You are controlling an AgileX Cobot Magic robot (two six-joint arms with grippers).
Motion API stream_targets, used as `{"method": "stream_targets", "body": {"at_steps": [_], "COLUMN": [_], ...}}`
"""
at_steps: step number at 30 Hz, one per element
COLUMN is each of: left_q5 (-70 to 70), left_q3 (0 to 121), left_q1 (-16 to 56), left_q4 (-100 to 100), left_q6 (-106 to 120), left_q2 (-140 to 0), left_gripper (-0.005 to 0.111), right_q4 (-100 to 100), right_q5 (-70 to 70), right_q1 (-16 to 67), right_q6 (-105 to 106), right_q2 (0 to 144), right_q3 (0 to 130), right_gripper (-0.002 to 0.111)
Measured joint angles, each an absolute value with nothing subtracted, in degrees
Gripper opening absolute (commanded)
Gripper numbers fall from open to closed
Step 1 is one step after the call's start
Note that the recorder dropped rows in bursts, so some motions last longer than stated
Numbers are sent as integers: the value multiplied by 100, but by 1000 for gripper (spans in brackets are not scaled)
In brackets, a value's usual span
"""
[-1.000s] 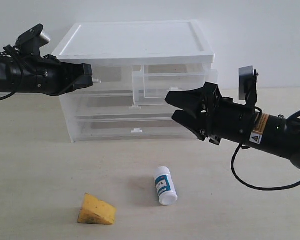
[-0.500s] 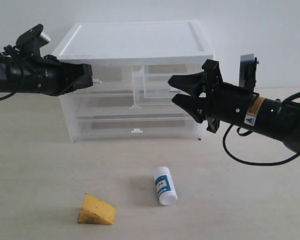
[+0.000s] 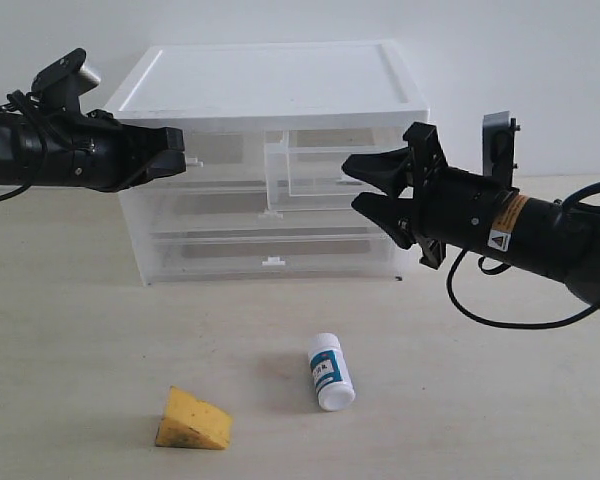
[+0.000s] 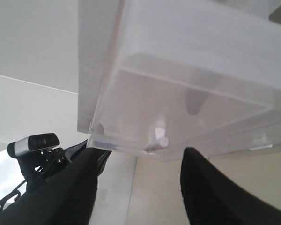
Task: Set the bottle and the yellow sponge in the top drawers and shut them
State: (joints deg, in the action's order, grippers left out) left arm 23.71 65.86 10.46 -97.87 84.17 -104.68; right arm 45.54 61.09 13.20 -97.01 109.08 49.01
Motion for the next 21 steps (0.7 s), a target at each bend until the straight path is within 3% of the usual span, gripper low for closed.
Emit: {"method": "stream_targets", "body": {"at_steps": [21], "left_q5": [2413], "left_q3": [6586], "left_q1": [1036], "left_q4": [-9787], "left_q6": [8417], "left_q2": [-10480], "left_gripper": [4], "right_q4": [4455], "right_q5": [6073], "right_q1": [1320], "right_q6": [-9750], "right_q2": [10908], "right_q3": [4901], "right_gripper": [49]}}
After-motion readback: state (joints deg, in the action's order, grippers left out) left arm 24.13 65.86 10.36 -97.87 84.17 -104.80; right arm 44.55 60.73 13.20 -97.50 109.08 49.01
